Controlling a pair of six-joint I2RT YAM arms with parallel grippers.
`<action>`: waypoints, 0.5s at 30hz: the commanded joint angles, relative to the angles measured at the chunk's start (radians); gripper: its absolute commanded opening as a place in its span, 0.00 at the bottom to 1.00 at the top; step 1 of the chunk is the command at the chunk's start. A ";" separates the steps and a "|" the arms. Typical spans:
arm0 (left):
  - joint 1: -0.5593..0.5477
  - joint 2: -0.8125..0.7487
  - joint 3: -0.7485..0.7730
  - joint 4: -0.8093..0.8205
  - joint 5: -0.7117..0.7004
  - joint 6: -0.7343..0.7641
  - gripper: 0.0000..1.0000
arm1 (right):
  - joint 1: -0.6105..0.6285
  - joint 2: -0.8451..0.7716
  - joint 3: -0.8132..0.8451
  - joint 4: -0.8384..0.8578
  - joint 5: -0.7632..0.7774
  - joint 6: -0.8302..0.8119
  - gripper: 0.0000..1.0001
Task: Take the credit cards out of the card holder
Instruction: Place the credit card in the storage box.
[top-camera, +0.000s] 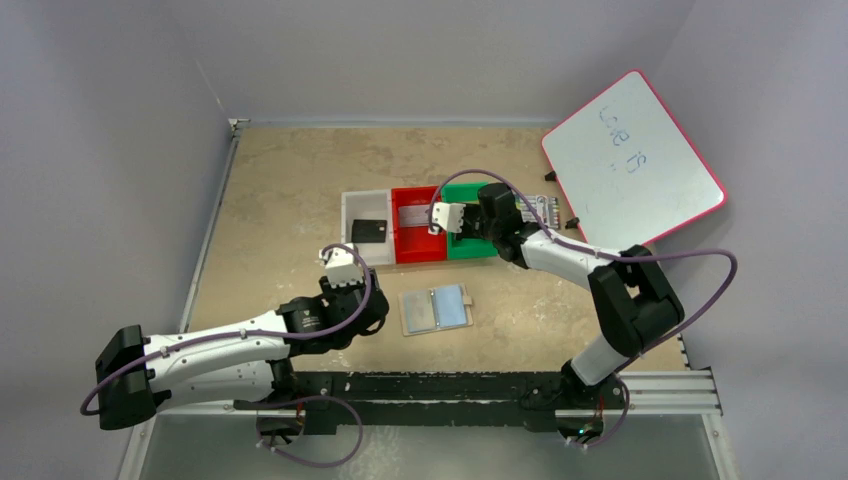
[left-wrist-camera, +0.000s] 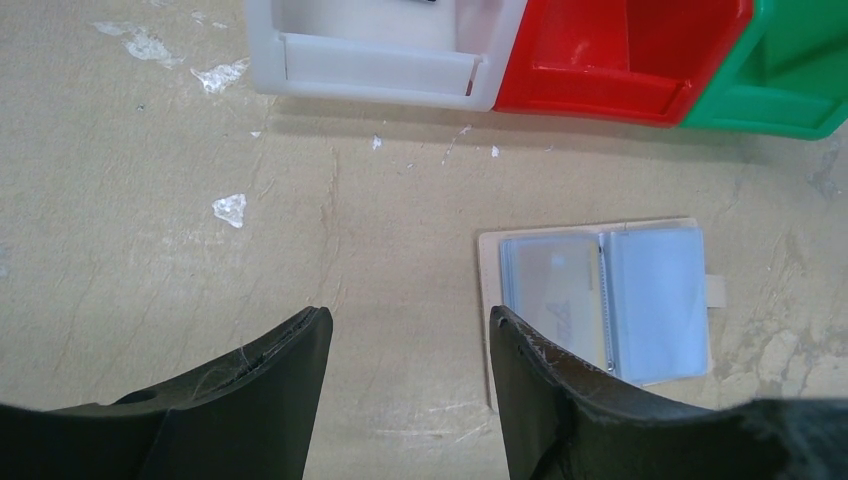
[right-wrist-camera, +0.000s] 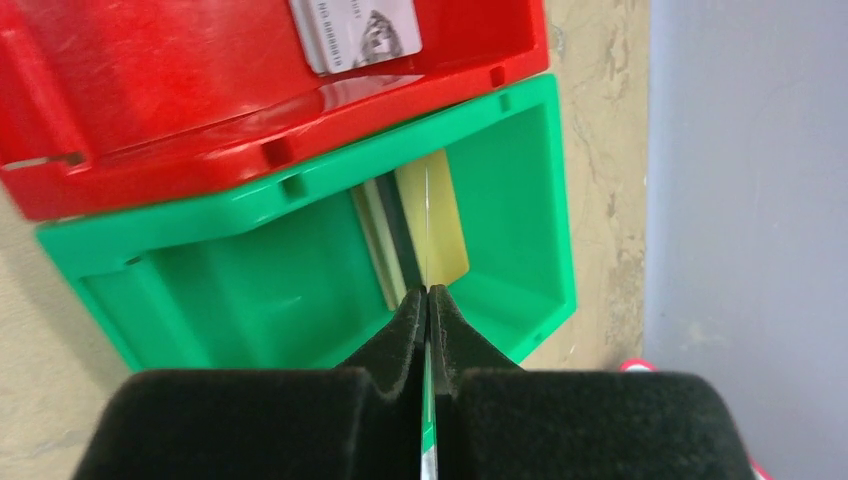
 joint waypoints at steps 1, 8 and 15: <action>-0.002 -0.031 0.008 0.003 -0.012 0.011 0.59 | -0.014 0.045 0.086 0.006 -0.014 -0.058 0.00; -0.003 -0.062 0.008 -0.014 -0.014 0.003 0.59 | -0.031 0.121 0.149 0.027 -0.045 -0.106 0.00; -0.002 -0.102 0.008 -0.038 -0.026 -0.003 0.59 | -0.059 0.178 0.190 0.014 -0.071 -0.132 0.00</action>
